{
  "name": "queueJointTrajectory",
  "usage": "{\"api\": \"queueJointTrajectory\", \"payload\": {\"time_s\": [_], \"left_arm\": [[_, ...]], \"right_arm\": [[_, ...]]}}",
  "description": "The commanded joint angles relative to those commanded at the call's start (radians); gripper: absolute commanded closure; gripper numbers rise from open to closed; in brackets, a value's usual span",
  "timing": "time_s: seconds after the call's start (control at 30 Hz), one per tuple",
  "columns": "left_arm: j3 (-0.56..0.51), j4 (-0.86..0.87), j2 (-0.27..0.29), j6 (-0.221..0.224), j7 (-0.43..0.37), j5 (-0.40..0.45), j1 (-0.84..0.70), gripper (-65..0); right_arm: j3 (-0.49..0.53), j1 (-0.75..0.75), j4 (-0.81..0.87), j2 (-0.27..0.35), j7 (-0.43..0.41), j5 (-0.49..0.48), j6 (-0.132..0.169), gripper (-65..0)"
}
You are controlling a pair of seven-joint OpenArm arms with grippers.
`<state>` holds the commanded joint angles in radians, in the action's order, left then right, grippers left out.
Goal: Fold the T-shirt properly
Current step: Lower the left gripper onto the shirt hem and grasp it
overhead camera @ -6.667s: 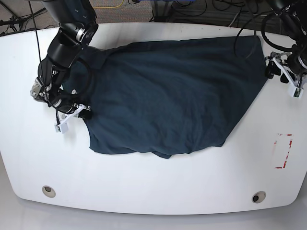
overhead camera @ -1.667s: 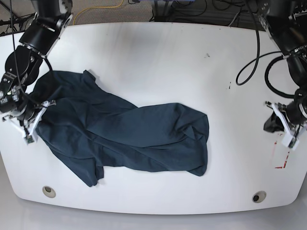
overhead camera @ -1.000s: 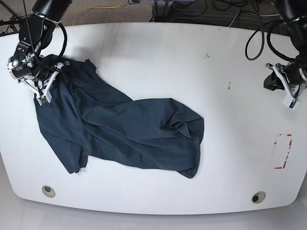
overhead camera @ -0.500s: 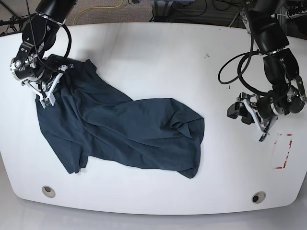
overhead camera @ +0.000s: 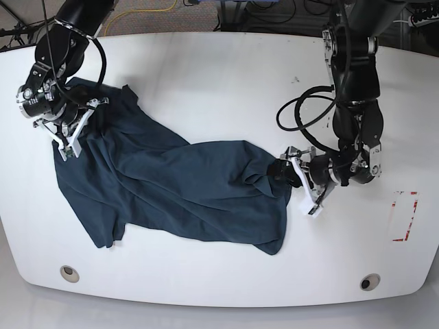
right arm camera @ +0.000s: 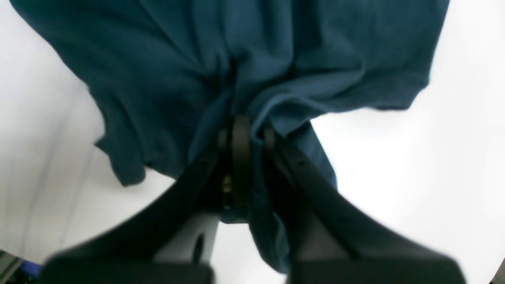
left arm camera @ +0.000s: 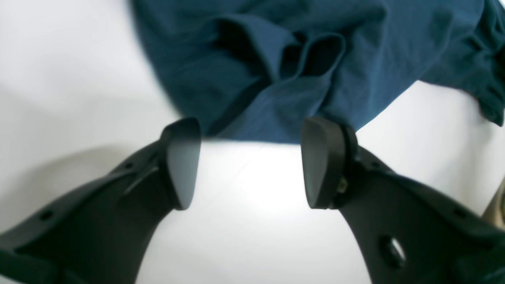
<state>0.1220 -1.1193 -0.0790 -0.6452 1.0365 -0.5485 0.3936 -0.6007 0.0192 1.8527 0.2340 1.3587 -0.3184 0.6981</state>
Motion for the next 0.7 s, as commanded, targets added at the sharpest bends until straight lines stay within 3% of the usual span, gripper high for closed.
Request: {"api": "queueJointTrajectory", "payload": {"time_s": [0.13,0.27,0.37,0.43,0.57,0.7], "left_arm": [[-0.012,0.107,-0.002,0.0,-0.074,0.002,0.029,-37.6],[-0.095,0.181,-0.012,0.0,-0.123,0.002,0.044,-37.5],[-0.152,0.18,-0.051,0.002,-0.129,0.0,0.044,-37.4],[-0.18,0.161,-0.066,0.017,-0.129,0.0,0.046,-37.4],[-0.199,0.138,-0.094,0.092,-0.13,0.0,0.048,-37.5],[-0.201,0.141,-0.094,0.081,-0.13,0.0,0.048,-37.4]], "right_arm": [[-0.012,-0.011,-0.002,0.0,0.0,0.0,0.0,0.0],[-0.015,-0.014,-0.002,0.0,0.002,0.0,0.0,0.0],[-0.015,-0.014,-0.002,0.002,0.002,0.0,0.0,0.0],[-0.015,-0.015,0.0,0.002,0.002,0.0,0.0,0.0],[-0.015,-0.018,0.0,0.0,0.002,0.0,0.0,0.0],[-0.015,-0.017,0.0,-0.002,0.002,0.0,0.0,0.0]]}}
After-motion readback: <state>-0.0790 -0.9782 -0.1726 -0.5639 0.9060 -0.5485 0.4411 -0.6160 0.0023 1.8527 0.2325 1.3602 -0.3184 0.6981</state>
